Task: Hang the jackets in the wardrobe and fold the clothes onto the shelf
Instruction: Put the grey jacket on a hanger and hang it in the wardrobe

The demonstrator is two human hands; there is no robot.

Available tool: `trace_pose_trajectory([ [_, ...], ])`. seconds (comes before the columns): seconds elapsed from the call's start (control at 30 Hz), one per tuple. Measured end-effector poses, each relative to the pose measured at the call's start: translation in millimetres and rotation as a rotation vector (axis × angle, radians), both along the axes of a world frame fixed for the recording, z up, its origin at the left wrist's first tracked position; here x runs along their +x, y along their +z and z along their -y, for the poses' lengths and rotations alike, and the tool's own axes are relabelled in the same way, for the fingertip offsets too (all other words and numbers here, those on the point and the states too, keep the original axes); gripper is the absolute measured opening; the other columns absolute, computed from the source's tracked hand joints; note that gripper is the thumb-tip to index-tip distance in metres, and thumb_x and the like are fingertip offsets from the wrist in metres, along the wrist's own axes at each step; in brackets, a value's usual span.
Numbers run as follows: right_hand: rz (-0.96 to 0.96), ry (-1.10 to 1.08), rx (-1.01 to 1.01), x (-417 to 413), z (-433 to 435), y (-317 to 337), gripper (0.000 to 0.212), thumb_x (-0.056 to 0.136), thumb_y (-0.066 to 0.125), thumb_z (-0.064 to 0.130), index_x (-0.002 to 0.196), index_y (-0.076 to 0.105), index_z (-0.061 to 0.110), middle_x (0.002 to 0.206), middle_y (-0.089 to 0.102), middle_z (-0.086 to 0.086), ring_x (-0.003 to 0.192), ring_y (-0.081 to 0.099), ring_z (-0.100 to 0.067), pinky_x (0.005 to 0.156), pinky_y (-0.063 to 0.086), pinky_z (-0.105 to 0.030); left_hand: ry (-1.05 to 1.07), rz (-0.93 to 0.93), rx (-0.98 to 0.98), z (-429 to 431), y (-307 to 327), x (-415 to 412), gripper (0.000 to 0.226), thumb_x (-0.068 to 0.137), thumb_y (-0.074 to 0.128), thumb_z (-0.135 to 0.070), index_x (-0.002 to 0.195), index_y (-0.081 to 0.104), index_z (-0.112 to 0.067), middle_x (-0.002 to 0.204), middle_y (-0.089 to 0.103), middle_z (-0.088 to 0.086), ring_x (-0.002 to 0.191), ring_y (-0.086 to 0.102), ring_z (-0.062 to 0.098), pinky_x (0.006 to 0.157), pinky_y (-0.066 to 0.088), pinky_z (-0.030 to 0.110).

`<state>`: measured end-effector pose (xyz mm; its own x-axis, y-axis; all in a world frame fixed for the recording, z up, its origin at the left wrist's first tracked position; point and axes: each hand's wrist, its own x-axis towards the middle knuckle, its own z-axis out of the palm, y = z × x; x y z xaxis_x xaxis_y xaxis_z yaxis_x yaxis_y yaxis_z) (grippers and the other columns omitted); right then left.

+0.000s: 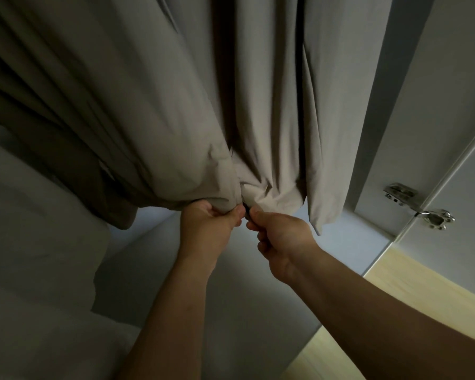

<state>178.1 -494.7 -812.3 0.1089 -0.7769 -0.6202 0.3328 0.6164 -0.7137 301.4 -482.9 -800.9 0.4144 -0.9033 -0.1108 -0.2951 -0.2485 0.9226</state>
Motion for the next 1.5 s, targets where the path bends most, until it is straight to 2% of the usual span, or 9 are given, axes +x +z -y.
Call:
trace_pose_trajectory([
  [0.17,-0.008,0.035,0.007,-2.0,-6.2,-9.4,0.011,0.089,0.074,0.020,0.091,0.076,0.009,0.077,0.070,0.000,0.069,0.051,-0.012,0.071,0.045,-0.027,-0.081,-0.093,0.132,-0.1,-2.4,10.2,0.002,0.086,0.076,-0.013,0.087,0.075,-0.013,0.081,0.076,0.003,0.074,0.072,0.013,0.069,0.054,0.027],
  [0.3,-0.014,0.068,-0.065,-4.6,0.4,-7.2,0.014,0.087,0.076,0.025,0.091,0.075,0.011,0.069,0.068,0.004,0.061,0.049,-0.010,0.063,0.046,-0.027,-0.059,-0.371,0.114,-0.6,-5.1,7.9,0.008,0.090,0.071,-0.012,0.096,0.075,-0.009,0.087,0.074,0.006,0.076,0.067,0.014,0.073,0.053,0.027],
  [0.47,-0.496,0.299,-0.432,-10.8,5.6,-12.6,0.013,0.086,0.077,0.031,0.075,0.074,0.023,0.068,0.072,0.004,0.060,0.060,-0.005,0.054,0.051,-0.018,-0.011,-0.310,0.097,1.5,-7.2,3.7,0.012,0.093,0.068,-0.012,0.101,0.075,-0.007,0.098,0.076,0.011,0.093,0.072,0.022,0.084,0.056,0.033],
  [0.57,-0.609,0.342,-0.577,-9.1,3.8,-18.0,0.013,0.084,0.079,0.030,0.078,0.072,0.021,0.057,0.065,0.010,0.050,0.057,0.000,0.044,0.042,-0.012,0.011,-0.291,0.109,2.3,-5.2,5.5,0.010,0.093,0.068,-0.013,0.099,0.074,-0.008,0.096,0.077,0.010,0.087,0.073,0.020,0.073,0.053,0.030],
  [0.73,-1.030,0.235,-1.108,-8.4,-4.2,-24.6,0.018,0.091,0.069,0.029,0.107,0.067,0.022,0.087,0.064,0.011,0.072,0.058,-0.007,0.063,0.043,-0.018,-0.009,-0.243,0.120,2.3,-2.4,6.3,0.009,0.092,0.069,-0.016,0.094,0.076,-0.010,0.091,0.077,0.007,0.079,0.071,0.017,0.072,0.050,0.030],
  [0.9,-1.109,0.265,-1.371,-8.1,-6.9,-31.9,0.020,0.096,0.058,0.009,0.114,0.065,0.013,0.093,0.068,-0.005,0.077,0.064,-0.024,0.067,0.055,-0.039,-0.023,-0.266,0.143,0.9,-0.2,7.0,0.015,0.091,0.069,-0.014,0.099,0.074,-0.001,0.096,0.075,0.016,0.080,0.068,0.021,0.078,0.051,0.036],
  [1.17,-1.040,0.247,-1.539,-15.0,1.8,-34.5,0.021,0.095,0.066,0.013,0.114,0.071,0.006,0.092,0.071,-0.010,0.079,0.067,-0.026,0.070,0.058,-0.038,-0.048,-0.207,0.151,-4.2,7.0,6.8,0.009,0.094,0.065,-0.011,0.090,0.070,-0.004,0.094,0.071,0.019,0.087,0.065,0.026,0.095,0.053,0.046],
  [1.3,-1.150,0.227,-1.622,-20.6,5.2,-32.7,0.029,0.097,0.055,0.026,0.101,0.073,0.003,0.085,0.068,-0.011,0.073,0.065,-0.029,0.065,0.057,-0.039,-0.083,-0.188,0.157,-5.5,8.3,9.8,0.009,0.093,0.066,-0.011,0.096,0.070,-0.003,0.098,0.072,0.021,0.091,0.065,0.029,0.093,0.053,0.044],
  [1.5,-1.271,0.166,-1.676,-19.1,5.3,-38.8,0.012,0.088,0.073,0.015,0.086,0.070,0.004,0.075,0.061,-0.010,0.063,0.058,-0.027,0.059,0.050,-0.034,-0.129,-0.183,0.223,-3.5,4.6,15.1,0.012,0.092,0.067,-0.008,0.101,0.072,-0.002,0.102,0.072,0.022,0.092,0.065,0.031,0.101,0.049,0.055],
])
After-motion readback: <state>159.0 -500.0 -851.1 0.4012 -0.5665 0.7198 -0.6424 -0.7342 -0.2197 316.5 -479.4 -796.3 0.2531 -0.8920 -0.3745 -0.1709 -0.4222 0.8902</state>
